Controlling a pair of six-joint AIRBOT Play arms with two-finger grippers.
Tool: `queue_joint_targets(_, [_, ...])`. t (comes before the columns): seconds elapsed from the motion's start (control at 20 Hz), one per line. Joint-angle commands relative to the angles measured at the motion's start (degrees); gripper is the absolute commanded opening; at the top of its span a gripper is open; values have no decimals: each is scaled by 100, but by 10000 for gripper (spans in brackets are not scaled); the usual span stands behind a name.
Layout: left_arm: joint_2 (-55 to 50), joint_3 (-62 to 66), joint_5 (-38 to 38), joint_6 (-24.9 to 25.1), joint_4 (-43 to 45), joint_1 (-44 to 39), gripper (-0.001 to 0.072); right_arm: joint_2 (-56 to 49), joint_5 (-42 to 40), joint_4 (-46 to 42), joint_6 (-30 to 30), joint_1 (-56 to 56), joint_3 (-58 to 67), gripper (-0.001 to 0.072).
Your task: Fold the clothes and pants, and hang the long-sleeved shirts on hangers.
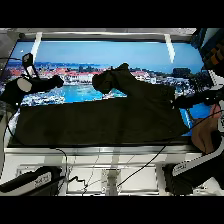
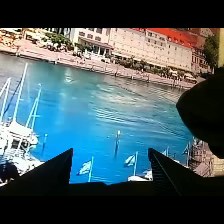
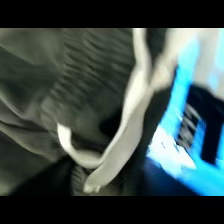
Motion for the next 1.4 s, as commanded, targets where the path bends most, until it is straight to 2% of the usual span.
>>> queue_joint_targets(0.0, [-177, 9, 72, 2, -7, -356, 541, -24, -396, 114, -37, 229, -2, 39])
queue_joint_targets(0.1, [-363, 72, 402, 0, -7, -710, 541, -24, -337, 116, -37, 232, -2, 33])
queue_joint_targets(0.2, [-612, 374, 785, 0, -369, -1078, 541, -22, -273, 120, -37, 208, -2, 34])
queue_joint_targets(0.3, [-1038, 977, 820, -13, -643, -1344, 540, -20, -188, 116, -44, 208, -2, 33])
queue_joint_targets(0.55, [-2345, 2496, 813, -1102, -643, -1401, 541, -20, -76, 125, -72, 208, -2, 34])
queue_joint_targets(1.35, [-3311, 2664, 957, -1012, -509, -1733, 540, -20, -201, 286, -92, 208, -2, 33])
